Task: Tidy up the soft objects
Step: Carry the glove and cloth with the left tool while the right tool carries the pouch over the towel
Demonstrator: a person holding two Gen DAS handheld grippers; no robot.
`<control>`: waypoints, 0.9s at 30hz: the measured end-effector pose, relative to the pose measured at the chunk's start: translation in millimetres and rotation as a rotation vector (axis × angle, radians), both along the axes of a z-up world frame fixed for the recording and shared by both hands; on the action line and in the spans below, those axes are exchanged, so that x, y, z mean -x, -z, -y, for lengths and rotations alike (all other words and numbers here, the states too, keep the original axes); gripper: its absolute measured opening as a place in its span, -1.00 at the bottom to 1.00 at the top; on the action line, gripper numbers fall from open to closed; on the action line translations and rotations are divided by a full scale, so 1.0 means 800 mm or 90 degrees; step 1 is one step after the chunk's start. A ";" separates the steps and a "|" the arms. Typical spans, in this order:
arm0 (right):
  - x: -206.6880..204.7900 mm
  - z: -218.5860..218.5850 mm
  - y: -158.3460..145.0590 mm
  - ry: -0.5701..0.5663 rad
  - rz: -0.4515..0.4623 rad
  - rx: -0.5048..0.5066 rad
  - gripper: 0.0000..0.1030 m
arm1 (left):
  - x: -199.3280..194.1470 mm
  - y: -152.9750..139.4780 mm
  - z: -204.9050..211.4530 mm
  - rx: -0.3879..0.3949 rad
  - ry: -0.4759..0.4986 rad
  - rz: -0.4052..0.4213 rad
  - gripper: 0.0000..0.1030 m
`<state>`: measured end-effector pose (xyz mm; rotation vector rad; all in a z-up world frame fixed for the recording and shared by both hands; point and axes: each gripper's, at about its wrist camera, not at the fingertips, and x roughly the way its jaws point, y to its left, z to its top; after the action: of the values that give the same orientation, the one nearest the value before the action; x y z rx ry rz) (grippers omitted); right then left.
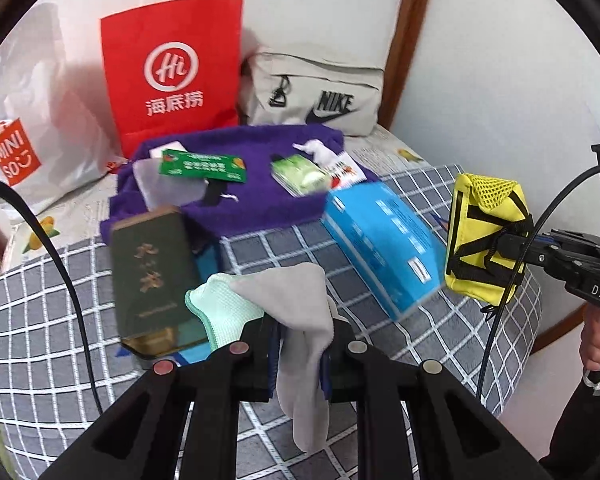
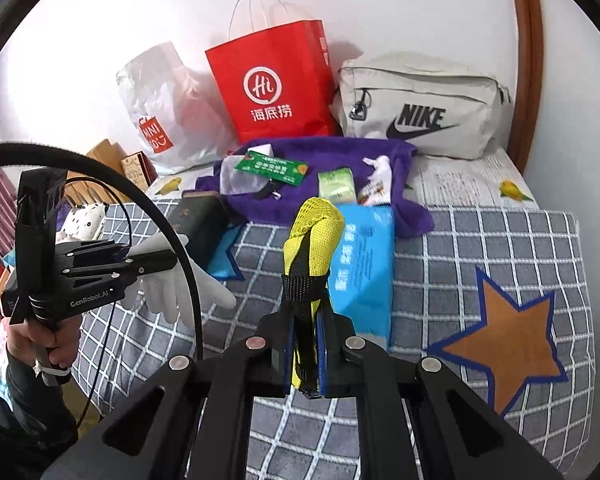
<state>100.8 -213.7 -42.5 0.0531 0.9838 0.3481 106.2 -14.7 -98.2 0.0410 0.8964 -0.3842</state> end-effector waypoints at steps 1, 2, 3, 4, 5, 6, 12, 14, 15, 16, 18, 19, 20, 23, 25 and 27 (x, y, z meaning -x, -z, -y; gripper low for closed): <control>-0.005 -0.002 -0.001 -0.002 0.002 0.002 -0.82 | -0.002 -0.003 -0.003 0.001 -0.004 0.000 -0.70; -0.011 -0.005 -0.003 -0.005 0.004 0.005 -0.82 | -0.004 -0.007 -0.006 0.002 -0.007 0.002 -0.70; -0.016 -0.008 -0.004 -0.007 0.007 0.006 -0.82 | -0.007 -0.011 -0.009 0.001 -0.010 0.005 -0.70; -0.020 -0.009 -0.005 -0.009 0.008 0.005 -0.82 | -0.010 -0.015 -0.012 -0.002 -0.014 0.007 -0.70; -0.025 -0.011 -0.006 -0.011 0.008 0.003 -0.82 | -0.013 -0.018 -0.013 -0.006 -0.016 0.007 -0.70; -0.031 -0.013 -0.008 -0.015 0.009 0.001 -0.82 | -0.016 -0.022 -0.016 -0.010 -0.020 0.008 -0.70; -0.058 -0.027 -0.015 -0.028 0.018 0.003 -0.82 | -0.031 -0.039 -0.028 -0.013 -0.035 0.023 -0.70; -0.067 -0.031 -0.018 -0.027 0.021 0.006 -0.82 | -0.039 -0.043 -0.032 -0.016 -0.040 0.025 -0.70; -0.072 -0.032 -0.020 -0.027 0.023 0.006 -0.82 | -0.043 -0.045 -0.034 -0.015 -0.043 0.027 -0.70; -0.077 -0.033 -0.021 -0.027 0.024 0.006 -0.82 | -0.045 -0.047 -0.036 -0.013 -0.046 0.029 -0.70; -0.086 -0.034 -0.022 -0.023 0.024 0.008 -0.82 | -0.051 -0.051 -0.040 -0.009 -0.049 0.033 -0.70; -0.091 -0.035 -0.022 -0.022 0.026 0.010 -0.82 | -0.054 -0.053 -0.043 -0.006 -0.054 0.034 -0.70; -0.096 -0.035 -0.022 -0.020 0.026 0.011 -0.82 | -0.059 -0.055 -0.045 -0.005 -0.059 0.033 -0.70; -0.111 -0.035 -0.022 -0.011 0.027 0.018 -0.82 | -0.069 -0.060 -0.051 -0.003 -0.064 0.038 -0.70; -0.119 -0.036 -0.022 -0.005 0.028 0.019 -0.82 | -0.078 -0.062 -0.056 -0.001 -0.071 0.039 -0.70; -0.130 -0.035 -0.022 0.000 0.028 0.018 -0.82 | -0.086 -0.064 -0.061 0.001 -0.079 0.039 -0.70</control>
<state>205.1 -185.4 -25.2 0.0193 0.9457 0.3335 175.2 34.2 -47.2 -0.0041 0.8339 -0.2672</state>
